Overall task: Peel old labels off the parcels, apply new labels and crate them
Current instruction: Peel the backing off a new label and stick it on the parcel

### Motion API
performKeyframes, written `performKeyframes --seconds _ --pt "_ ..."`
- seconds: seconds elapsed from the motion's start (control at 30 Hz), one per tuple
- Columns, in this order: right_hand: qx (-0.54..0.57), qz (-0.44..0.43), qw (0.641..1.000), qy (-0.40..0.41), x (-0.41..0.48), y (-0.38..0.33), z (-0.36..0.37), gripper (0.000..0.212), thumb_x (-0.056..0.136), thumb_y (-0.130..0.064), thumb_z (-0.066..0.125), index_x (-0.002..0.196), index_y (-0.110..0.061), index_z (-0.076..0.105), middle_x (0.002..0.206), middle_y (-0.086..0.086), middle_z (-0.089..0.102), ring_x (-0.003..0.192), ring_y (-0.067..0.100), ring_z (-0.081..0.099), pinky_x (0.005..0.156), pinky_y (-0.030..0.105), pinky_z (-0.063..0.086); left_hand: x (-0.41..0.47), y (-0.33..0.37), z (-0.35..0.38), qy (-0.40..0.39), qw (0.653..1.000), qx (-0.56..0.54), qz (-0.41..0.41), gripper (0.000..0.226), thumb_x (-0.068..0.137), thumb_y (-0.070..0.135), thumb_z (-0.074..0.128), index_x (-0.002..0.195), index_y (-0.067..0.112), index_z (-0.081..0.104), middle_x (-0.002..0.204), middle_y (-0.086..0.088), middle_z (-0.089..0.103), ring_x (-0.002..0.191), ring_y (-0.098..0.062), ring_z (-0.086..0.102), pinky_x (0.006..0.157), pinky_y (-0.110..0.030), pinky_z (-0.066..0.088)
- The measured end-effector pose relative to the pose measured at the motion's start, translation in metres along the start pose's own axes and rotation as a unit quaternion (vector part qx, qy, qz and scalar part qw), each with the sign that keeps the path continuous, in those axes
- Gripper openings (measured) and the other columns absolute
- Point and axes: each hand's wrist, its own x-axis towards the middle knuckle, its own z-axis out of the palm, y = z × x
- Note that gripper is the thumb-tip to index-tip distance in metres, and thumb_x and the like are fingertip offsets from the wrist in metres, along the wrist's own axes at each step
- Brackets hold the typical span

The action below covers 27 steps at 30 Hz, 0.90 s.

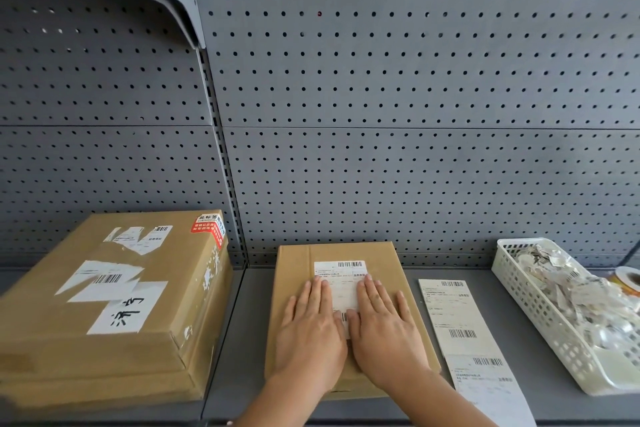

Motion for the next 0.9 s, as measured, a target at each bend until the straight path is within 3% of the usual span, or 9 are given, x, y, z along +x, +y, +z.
performKeyframes --seconds 0.1,0.2,0.3,0.37,0.5,0.6,0.8,0.87,0.9 --pt "0.012 0.000 1.000 0.006 -0.003 0.004 -0.008 0.089 0.082 -0.053 -0.025 0.157 -0.013 0.000 0.165 0.000 -0.004 0.151 0.011 -0.008 0.118 0.033 -0.014 0.000 0.001 0.001 0.028 1.000 -0.003 -0.007 0.093 0.075 0.047 -0.025 0.157 0.008 -0.008 0.160 -0.002 -0.018 0.154 -0.016 -0.012 0.117 -0.033 -0.014" --pt "0.041 -0.015 0.999 0.022 -0.010 0.009 -0.013 0.086 0.083 -0.053 -0.018 0.158 -0.017 0.006 0.165 -0.005 0.002 0.151 0.008 -0.004 0.120 0.030 -0.010 -0.003 -0.004 -0.001 0.042 0.999 -0.009 -0.007 0.086 0.083 0.049 -0.017 0.158 0.009 -0.001 0.163 -0.001 -0.010 0.152 -0.014 -0.010 0.118 -0.032 -0.008" --pt "0.032 -0.056 0.998 0.018 -0.022 0.013 -0.017 0.075 0.098 -0.051 -0.005 0.153 -0.018 0.034 0.159 -0.006 0.027 0.148 0.007 0.020 0.118 0.029 0.008 -0.014 -0.009 0.002 0.017 0.999 0.005 0.045 0.062 0.097 0.042 0.026 0.145 0.011 0.052 0.153 -0.002 0.046 0.141 -0.013 0.043 0.111 -0.033 0.037" --pt "0.023 -0.076 0.997 -0.003 -0.033 0.011 -0.017 0.064 0.103 -0.045 0.008 0.142 -0.020 0.052 0.148 -0.007 0.047 0.138 0.007 0.041 0.110 0.030 0.022 -0.023 -0.009 0.010 0.009 0.996 0.018 0.088 0.054 0.095 0.039 0.036 0.134 0.016 0.065 0.143 0.003 0.058 0.131 -0.009 0.055 0.106 -0.030 0.047" --pt "0.008 -0.123 0.992 -0.004 -0.041 0.012 -0.011 0.052 0.105 -0.041 0.021 0.142 -0.024 0.052 0.146 -0.010 0.050 0.136 0.006 0.044 0.109 0.031 0.025 -0.030 -0.011 0.009 -0.012 0.994 0.046 0.097 0.062 0.107 0.036 0.014 0.133 0.016 0.066 0.142 0.004 0.059 0.131 -0.007 0.055 0.106 -0.032 0.031" --pt "-0.024 -0.130 0.991 0.010 -0.042 0.015 -0.011 0.050 0.103 -0.043 0.027 0.143 -0.024 0.050 0.148 -0.009 0.048 0.137 0.006 0.043 0.110 0.032 0.024 -0.032 -0.013 0.008 -0.021 0.995 0.055 0.082 0.068 0.107 0.039 0.009 0.134 0.015 0.065 0.142 0.003 0.059 0.131 -0.008 0.055 0.105 -0.036 0.029" --pt "0.002 -0.024 1.000 -0.014 -0.051 0.010 -0.011 0.068 0.103 -0.053 0.015 0.133 -0.013 0.061 0.141 0.000 0.056 0.131 0.012 0.052 0.109 0.036 0.024 -0.036 -0.011 0.017 -0.042 0.998 0.032 0.023 0.074 0.106 0.042 0.007 0.129 0.006 0.067 0.138 -0.005 0.062 0.126 -0.015 0.060 0.103 -0.035 0.031" --pt "0.006 0.010 1.000 -0.015 -0.054 0.012 -0.011 0.073 0.102 -0.056 0.014 0.132 -0.011 0.062 0.140 0.002 0.057 0.130 0.014 0.053 0.110 0.037 0.020 -0.038 -0.009 0.010 -0.034 0.999 0.018 -0.009 0.082 0.104 0.047 -0.003 0.140 0.004 0.057 0.148 -0.009 0.050 0.135 -0.016 0.052 0.111 -0.033 0.026" --pt "0.004 0.020 1.000 -0.013 -0.055 0.012 -0.011 0.074 0.101 -0.058 0.015 0.131 -0.010 0.062 0.140 0.003 0.057 0.130 0.015 0.053 0.110 0.036 0.019 -0.037 -0.009 0.004 -0.013 1.000 0.022 -0.018 0.090 0.097 0.052 -0.017 0.152 0.006 0.037 0.159 -0.010 0.030 0.146 -0.015 0.036 0.119 -0.031 0.017"
